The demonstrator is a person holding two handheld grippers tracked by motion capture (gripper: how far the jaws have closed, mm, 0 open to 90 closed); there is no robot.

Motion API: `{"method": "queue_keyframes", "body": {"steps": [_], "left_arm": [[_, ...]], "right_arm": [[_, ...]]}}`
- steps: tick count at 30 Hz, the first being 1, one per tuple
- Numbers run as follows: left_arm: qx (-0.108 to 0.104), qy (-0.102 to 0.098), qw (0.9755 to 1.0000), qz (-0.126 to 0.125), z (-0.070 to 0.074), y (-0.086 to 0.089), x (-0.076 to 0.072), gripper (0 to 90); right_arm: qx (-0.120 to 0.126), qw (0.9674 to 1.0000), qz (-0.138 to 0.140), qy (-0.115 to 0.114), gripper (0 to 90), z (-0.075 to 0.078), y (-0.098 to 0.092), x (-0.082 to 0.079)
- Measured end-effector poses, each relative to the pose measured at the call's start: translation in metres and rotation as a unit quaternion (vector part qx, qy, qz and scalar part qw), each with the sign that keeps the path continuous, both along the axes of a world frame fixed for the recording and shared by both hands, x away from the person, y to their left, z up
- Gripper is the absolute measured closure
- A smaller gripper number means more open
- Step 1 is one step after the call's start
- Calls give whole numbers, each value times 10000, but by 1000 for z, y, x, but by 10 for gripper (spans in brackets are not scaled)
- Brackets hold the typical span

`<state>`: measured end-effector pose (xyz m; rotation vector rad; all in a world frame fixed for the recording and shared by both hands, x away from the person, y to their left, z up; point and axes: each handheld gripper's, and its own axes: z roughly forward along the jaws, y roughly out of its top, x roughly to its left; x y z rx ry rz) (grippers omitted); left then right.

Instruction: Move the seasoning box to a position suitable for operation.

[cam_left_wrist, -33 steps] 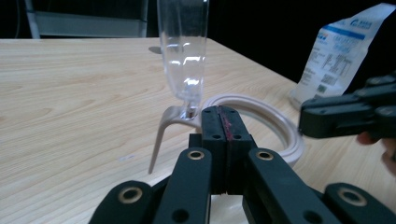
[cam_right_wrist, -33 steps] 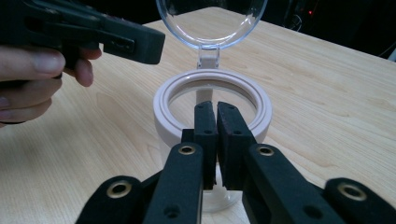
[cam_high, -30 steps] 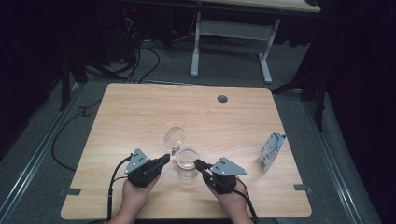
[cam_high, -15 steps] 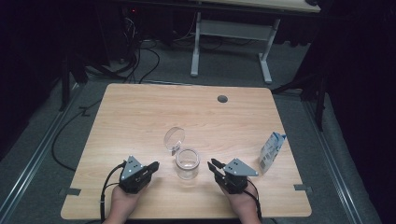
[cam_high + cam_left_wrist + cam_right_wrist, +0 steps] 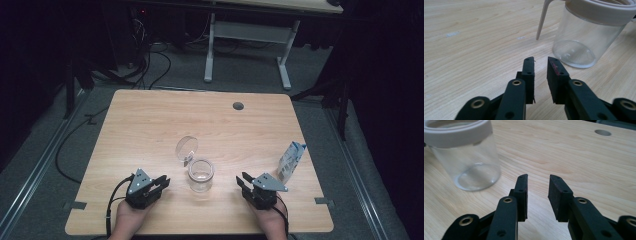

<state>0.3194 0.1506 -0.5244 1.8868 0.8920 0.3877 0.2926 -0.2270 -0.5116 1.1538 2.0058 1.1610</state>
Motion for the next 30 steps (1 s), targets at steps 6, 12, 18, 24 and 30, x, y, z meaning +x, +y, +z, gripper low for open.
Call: {"method": "queue_keyframes", "body": {"steps": [6,12,18,24,30], "left_arm": [[-56,49,10000,1,1,0,0,715],[-75,18,10000,-24,1,1,1,706],[-98,14,9999,-30,0,1,1,703],[-104,-20,9999,-41,0,1,0,703],[-125,-35,9999,-16,0,1,0,693]], "right_arm": [[-80,10000,-45,30,662,-2,-10,-8],[17,9998,-169,136,636,-4,-28,-16],[40,9992,-366,184,596,-6,-46,-25],[73,9980,-579,245,587,-8,-62,-32],[118,9964,-808,224,571,-7,-75,-40]]}}
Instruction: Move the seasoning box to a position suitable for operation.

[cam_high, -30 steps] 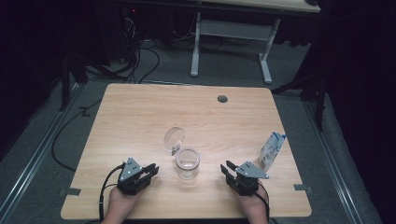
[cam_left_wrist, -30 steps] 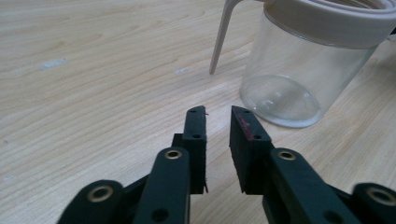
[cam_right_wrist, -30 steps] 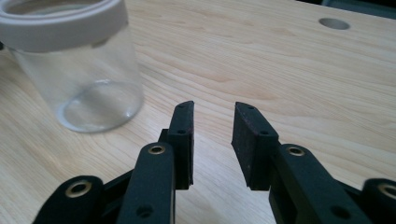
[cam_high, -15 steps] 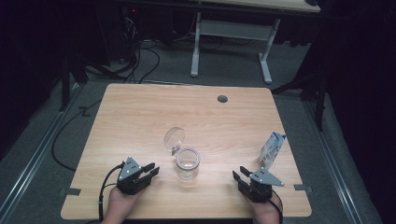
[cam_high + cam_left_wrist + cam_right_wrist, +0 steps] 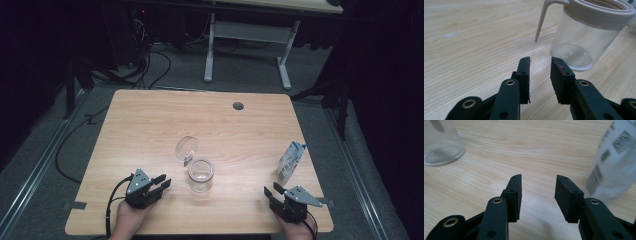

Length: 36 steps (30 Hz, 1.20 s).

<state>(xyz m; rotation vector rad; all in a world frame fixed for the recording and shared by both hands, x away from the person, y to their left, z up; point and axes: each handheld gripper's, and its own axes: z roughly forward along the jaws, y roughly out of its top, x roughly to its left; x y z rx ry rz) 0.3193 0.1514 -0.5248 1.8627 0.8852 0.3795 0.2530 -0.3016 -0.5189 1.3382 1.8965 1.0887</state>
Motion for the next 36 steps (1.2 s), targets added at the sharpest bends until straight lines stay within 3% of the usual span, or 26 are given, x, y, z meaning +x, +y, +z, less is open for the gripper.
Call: {"method": "queue_keyframes", "body": {"steps": [11,17,21,28,36], "left_arm": [[-32,-3,10000,-9,-1,-1,-1,694],[-36,-12,10000,-13,-1,-2,0,694],[-40,-51,10000,-22,-1,-2,0,692],[-52,-40,10000,-35,-2,0,1,692],[-114,-88,9999,15,1,3,-1,691]], "right_arm": [[72,9994,-347,-64,523,2,-21,-6],[-6,9979,-593,-251,460,10,-26,-5],[-22,9978,-616,-256,443,13,-28,4],[-257,9949,-905,-352,441,25,-31,22],[-286,9918,-1177,-414,493,33,-39,38]]}}
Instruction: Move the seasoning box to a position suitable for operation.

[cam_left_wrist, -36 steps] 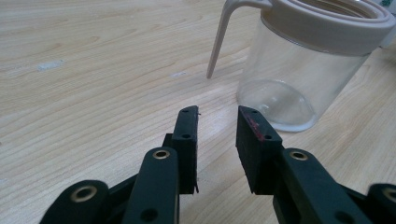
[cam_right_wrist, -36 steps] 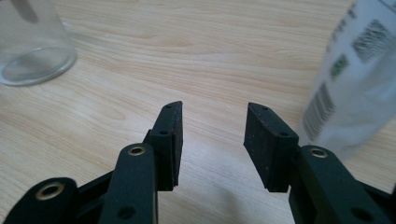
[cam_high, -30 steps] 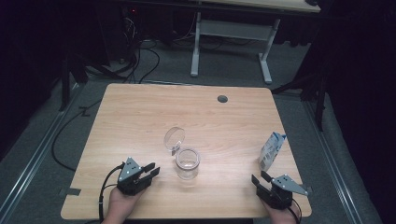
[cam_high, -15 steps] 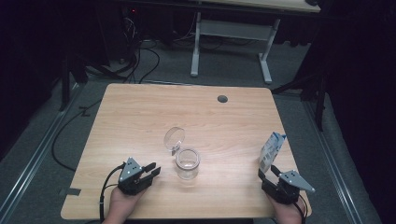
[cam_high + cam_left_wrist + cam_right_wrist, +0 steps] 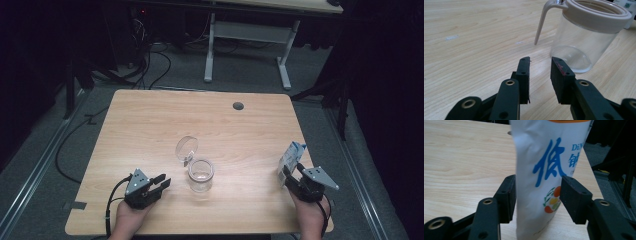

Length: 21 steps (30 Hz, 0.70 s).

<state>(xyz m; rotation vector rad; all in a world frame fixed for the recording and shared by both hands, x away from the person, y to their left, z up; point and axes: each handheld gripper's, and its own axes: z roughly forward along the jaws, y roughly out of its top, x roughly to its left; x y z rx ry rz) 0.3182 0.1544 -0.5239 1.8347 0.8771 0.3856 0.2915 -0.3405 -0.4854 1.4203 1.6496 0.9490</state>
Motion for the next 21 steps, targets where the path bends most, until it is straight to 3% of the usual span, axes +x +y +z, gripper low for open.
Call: {"method": "queue_keyframes", "body": {"steps": [6,13,21], "left_arm": [[-22,12,10000,1,0,-1,-2,691],[5,13,10000,-54,-1,-4,-2,691],[-29,-1,10000,-35,0,-2,-2,691]], "right_arm": [[74,10000,53,-35,602,-2,-2,-4],[-24,10000,22,-84,744,-1,-5,-10],[119,9999,31,-112,886,-2,-17,-17]]}}
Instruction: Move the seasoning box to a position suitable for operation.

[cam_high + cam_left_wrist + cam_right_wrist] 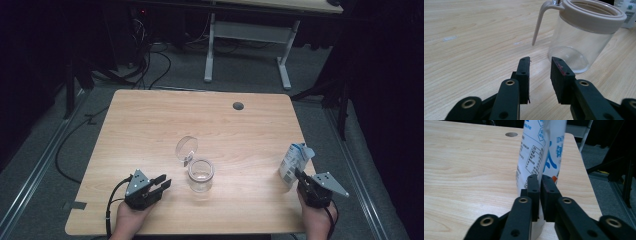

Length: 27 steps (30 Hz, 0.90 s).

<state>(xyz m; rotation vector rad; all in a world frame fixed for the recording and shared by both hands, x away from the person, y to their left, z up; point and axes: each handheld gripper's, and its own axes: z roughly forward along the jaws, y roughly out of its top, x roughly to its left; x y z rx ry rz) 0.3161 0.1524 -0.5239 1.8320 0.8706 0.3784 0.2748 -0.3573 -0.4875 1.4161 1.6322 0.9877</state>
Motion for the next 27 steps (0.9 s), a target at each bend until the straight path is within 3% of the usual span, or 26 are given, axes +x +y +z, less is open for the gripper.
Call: {"method": "queue_keyframes", "body": {"steps": [5,11,14,17,22,27], "left_arm": [[4,-1,10000,-1,0,0,0,691],[0,2,10000,0,-1,0,1,690],[-13,5,10000,8,-1,1,0,689],[-14,16,10000,12,-1,2,0,687],[-49,16,10000,36,-1,3,0,683],[-57,11,10000,38,-1,3,0,681]], "right_arm": [[139,9999,26,-18,869,0,-4,-1],[147,9998,-86,-70,597,1,2,7],[49,9999,-100,-84,552,1,6,11],[42,9998,-144,-118,594,1,6,13],[205,9996,-92,-181,721,2,1,12],[172,9996,30,-212,862,3,-1,11]]}}
